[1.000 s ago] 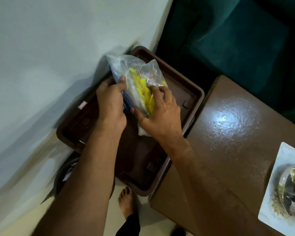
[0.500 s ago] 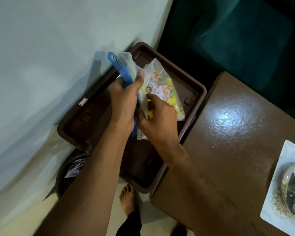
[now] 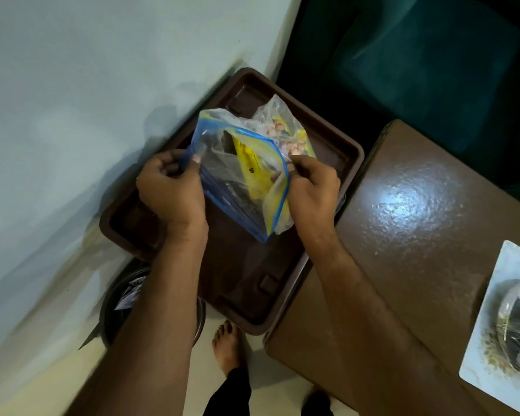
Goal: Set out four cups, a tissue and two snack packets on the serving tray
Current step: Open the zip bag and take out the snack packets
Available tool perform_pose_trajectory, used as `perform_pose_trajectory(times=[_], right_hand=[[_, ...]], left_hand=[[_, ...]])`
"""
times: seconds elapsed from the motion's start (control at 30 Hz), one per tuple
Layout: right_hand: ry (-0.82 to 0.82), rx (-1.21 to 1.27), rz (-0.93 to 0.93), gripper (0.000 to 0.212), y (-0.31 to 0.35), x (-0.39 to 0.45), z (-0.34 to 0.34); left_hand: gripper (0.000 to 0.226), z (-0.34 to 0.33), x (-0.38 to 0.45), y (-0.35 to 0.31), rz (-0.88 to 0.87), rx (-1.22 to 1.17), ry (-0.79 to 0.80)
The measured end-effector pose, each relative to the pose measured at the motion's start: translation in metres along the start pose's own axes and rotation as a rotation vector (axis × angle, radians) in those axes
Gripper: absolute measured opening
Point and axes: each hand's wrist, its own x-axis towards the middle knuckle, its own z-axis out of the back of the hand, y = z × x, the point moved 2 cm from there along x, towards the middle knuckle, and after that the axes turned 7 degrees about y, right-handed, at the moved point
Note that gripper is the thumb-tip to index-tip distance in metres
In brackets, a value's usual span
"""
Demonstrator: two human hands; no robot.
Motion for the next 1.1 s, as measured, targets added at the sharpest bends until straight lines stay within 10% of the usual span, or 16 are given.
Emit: perform_pose_trajectory(times=[0.2,0.3,0.5,0.67,0.83,1.1], right_hand=[[-0.076,0.064,0.037,0.018,0.004,-0.001,0.006],[-0.075,-0.054,0.264,0.019,0.016,-0.016,0.001],[0.142,-0.260,0.496,0.027,0.021,-0.024,-0.004],[-0.151,-0.460,0.248,0.029,0.012,0.016,0.019],[0.060,-0.466,-0.154,0.033,-0.001,0.053,0.023],[0.009,-0.352,-0.120,0.015,0.015,0.043,0.020]], left_hand=[[0.022,0.006,-0.042,-0.033,-0.369,0.256,-0.162],[0.006,-0.005,-0.066,-0.052,-0.530,0.144,0.031],[0.033,-0.012,-0.065,-0.038,0.082,-0.337,0.306],[0.051,-0.008,-0.060,-0.011,0.268,-0.261,0.313],[0.051,-0.005,-0.056,-0.001,0.401,-0.315,0.307],[0.042,-0.009,-0.055,0.002,0.473,-0.400,0.405]])
